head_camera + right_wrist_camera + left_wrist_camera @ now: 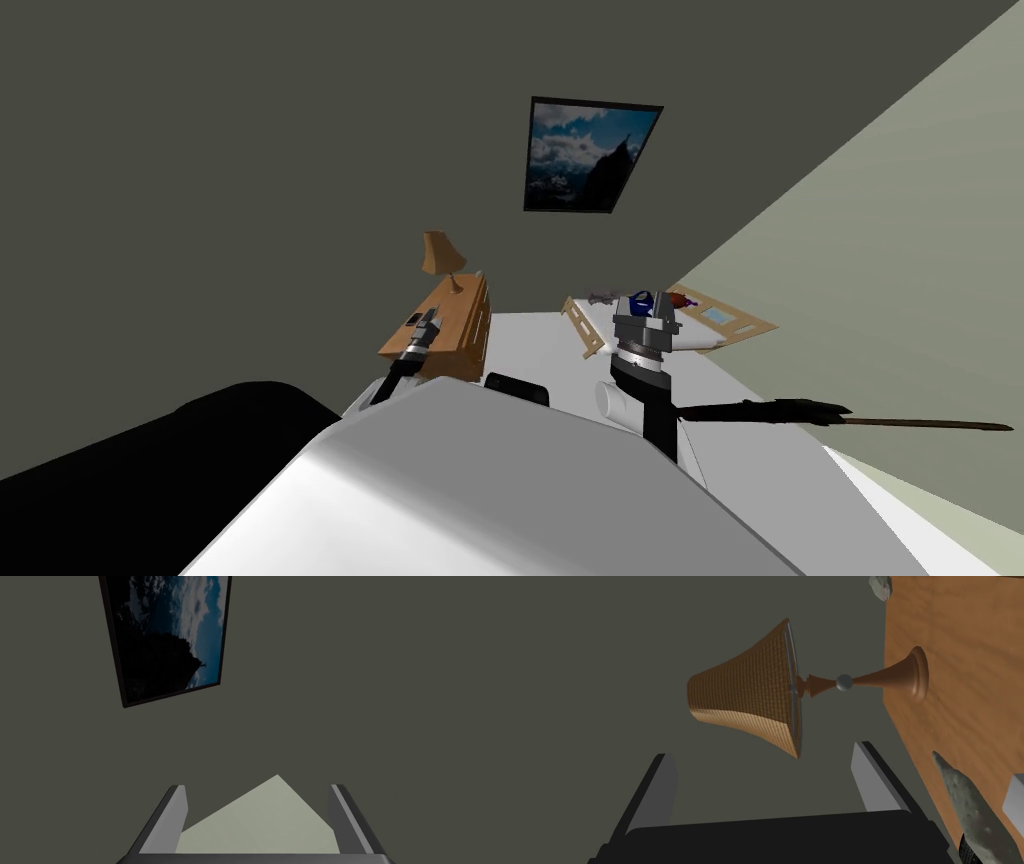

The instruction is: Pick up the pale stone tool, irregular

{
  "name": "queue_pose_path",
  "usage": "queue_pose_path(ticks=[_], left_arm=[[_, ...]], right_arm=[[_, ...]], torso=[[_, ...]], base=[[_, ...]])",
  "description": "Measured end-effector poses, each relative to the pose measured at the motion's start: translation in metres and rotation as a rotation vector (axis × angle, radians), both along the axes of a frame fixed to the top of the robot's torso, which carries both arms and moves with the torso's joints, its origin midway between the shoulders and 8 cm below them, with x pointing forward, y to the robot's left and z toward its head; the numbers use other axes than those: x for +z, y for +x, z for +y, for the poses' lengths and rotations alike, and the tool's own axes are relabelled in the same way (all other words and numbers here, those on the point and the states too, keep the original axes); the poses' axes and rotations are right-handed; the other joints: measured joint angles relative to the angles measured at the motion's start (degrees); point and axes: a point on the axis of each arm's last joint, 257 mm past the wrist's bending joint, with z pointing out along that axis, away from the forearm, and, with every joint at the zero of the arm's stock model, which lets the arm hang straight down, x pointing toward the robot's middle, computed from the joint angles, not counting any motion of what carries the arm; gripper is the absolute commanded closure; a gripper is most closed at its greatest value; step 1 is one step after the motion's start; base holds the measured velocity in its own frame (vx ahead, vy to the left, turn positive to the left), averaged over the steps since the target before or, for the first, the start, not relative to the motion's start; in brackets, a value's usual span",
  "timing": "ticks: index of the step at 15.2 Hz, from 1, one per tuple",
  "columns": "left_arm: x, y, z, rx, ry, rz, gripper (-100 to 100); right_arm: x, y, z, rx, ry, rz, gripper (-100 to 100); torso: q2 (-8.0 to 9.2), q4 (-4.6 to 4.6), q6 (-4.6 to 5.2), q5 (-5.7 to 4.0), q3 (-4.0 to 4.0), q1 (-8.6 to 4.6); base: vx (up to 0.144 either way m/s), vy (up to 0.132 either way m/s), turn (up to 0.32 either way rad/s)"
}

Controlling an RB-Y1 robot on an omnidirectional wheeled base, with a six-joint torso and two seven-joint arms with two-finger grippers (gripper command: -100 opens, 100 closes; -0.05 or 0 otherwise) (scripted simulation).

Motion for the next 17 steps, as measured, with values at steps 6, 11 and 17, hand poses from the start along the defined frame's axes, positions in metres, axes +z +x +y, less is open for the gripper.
queue_pose_path(ticks=[6, 11, 17], left_arm=[[-0.046, -0.034, 0.051, 0.093, -0.062, 0.105, -100], [-0.071, -0.064, 0.09, 0.17, -0.109, 0.173, -100], [-0.111, -0.124, 0.148, 0.313, -0.187, 0.267, -100]], right_arm=[[0.0, 0.0, 0.0, 0.0, 0.0, 0.0, 0], [0.0, 0.0, 0.0, 0.0, 0.0, 0.0, 0], [0.0, 0.0, 0.0, 0.0, 0.0, 0.0, 0]], torso=[[-0.08, -0.02, 0.0, 0.04, -0.04, 0.15], [-0.06, -0.01, 0.0, 0.05, -0.03, 0.23], [-0.31, -0.07, -0.01, 0.04, -0.19, 0.18]], base=[[0.127, -0.08, -0.019], [0.111, -0.058, -0.012], [0.191, -0.063, -0.023]])
